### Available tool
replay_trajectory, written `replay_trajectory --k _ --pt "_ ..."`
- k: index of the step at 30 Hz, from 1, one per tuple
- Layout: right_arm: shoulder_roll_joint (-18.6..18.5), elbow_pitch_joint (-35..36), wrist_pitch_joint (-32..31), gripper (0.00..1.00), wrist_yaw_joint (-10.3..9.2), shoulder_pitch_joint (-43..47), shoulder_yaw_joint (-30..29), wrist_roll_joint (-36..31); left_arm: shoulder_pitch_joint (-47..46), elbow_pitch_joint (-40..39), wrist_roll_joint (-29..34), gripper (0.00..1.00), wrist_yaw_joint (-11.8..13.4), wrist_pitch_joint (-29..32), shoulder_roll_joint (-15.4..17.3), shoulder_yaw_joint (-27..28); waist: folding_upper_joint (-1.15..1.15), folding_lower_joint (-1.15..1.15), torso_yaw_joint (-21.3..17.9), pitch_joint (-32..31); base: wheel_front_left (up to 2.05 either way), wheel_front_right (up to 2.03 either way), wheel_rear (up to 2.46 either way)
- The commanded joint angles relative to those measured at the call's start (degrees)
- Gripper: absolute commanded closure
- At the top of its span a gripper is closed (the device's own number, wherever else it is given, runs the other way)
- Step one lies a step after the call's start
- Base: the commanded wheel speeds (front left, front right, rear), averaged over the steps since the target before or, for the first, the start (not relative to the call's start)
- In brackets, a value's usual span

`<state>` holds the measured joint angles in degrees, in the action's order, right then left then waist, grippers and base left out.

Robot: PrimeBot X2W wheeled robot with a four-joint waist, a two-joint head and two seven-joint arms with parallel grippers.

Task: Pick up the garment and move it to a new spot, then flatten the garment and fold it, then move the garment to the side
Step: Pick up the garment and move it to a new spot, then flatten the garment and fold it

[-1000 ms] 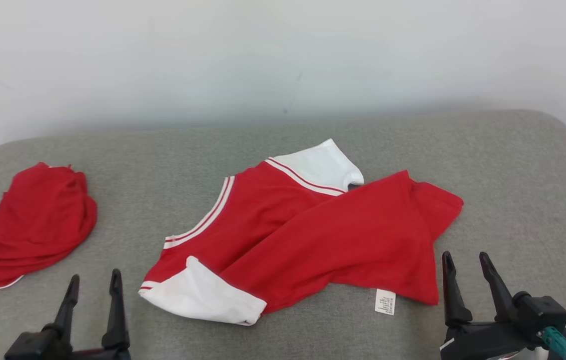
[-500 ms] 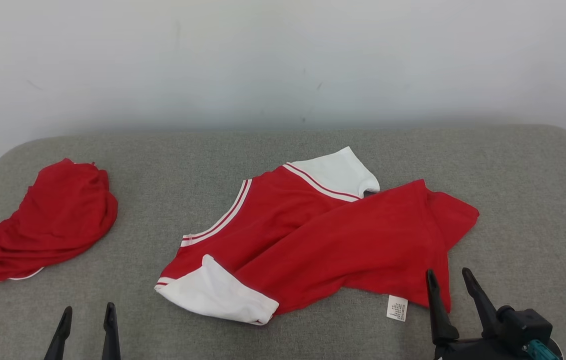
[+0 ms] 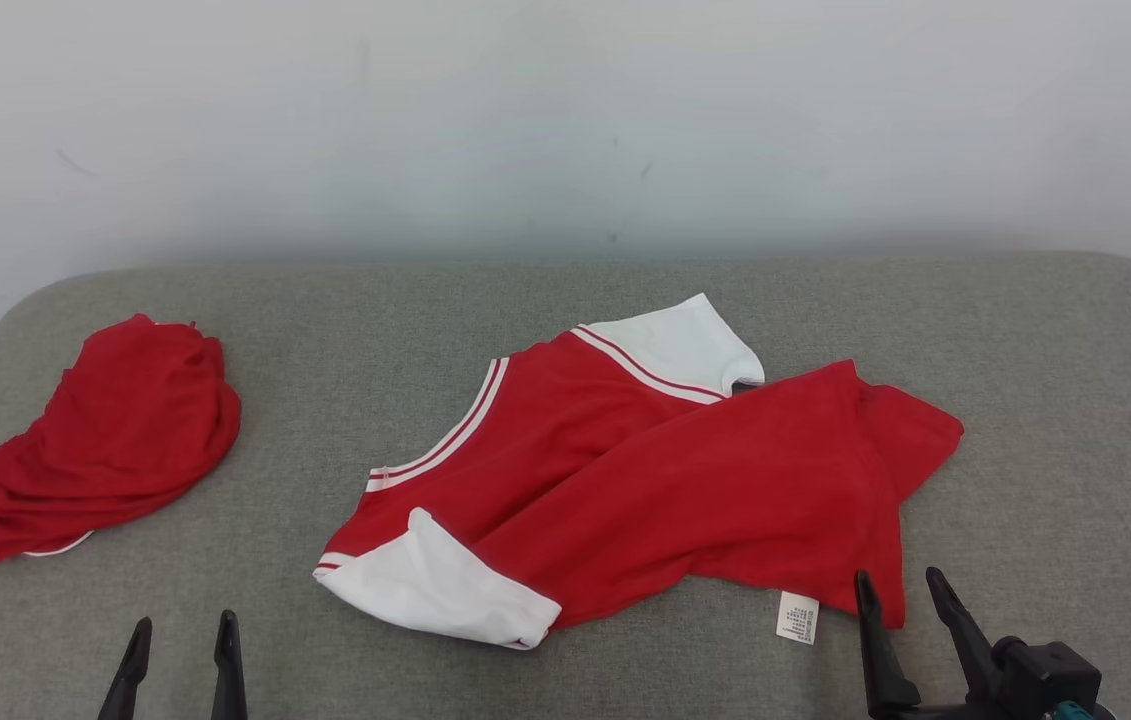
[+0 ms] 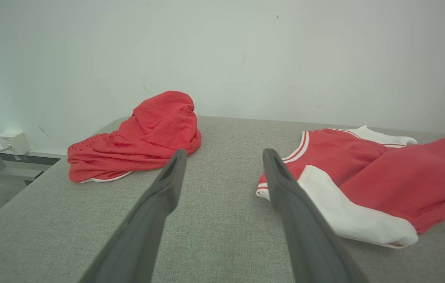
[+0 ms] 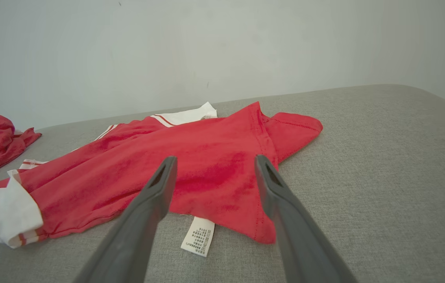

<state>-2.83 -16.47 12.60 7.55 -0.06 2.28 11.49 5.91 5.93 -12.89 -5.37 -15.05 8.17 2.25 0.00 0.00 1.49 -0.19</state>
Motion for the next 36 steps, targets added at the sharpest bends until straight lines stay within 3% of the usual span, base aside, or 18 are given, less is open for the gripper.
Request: replay_trajectory --k 1,13,28,29,30,36 --pt "-0.09 -0.26 -0.01 0.00 -0.12 -0.23 -0.07 0.19 0.30 0.08 0.60 0.00 -0.24 -0.19 -0.37 0.59 0.00 0.00 -0.16 0.01 0.00 0.00 0.00" --pt "-0.13 -4.96 -3.02 0.00 -0.12 -4.17 -3.55 -4.31 -2.05 -0.83 2.26 0.00 -1.65 -0.19 -2.26 0.94 0.00 0.00 1.04 1.18 0.00 0.00 0.00" --pt "-0.62 -25.27 -1.94 0.00 -0.12 -9.96 -7.18 -4.57 -3.60 0.80 2.69 0.00 -2.08 -0.19 -2.81 0.68 0.00 0.00 4.68 2.79 0.00 0.00 0.00" --pt "-0.57 -26.78 -1.99 0.65 -0.12 -10.44 -6.80 -4.34 -3.52 0.88 2.72 0.00 -2.09 -0.19 -2.85 0.73 0.00 0.00 4.58 2.78 0.00 0.00 0.00" --pt "-0.49 -27.94 -1.67 1.00 -0.12 -11.01 -6.52 -3.73 -3.56 1.00 2.77 0.00 -2.10 -0.19 -2.90 0.76 0.00 0.00 4.44 2.77 0.00 0.00 0.00" --pt "-2.11 -30.65 1.50 1.00 -0.12 -14.37 -5.91 -2.01 -3.69 1.31 2.75 0.00 -2.12 -0.19 -3.12 0.65 0.00 0.00 2.52 2.45 0.00 0.00 0.00"
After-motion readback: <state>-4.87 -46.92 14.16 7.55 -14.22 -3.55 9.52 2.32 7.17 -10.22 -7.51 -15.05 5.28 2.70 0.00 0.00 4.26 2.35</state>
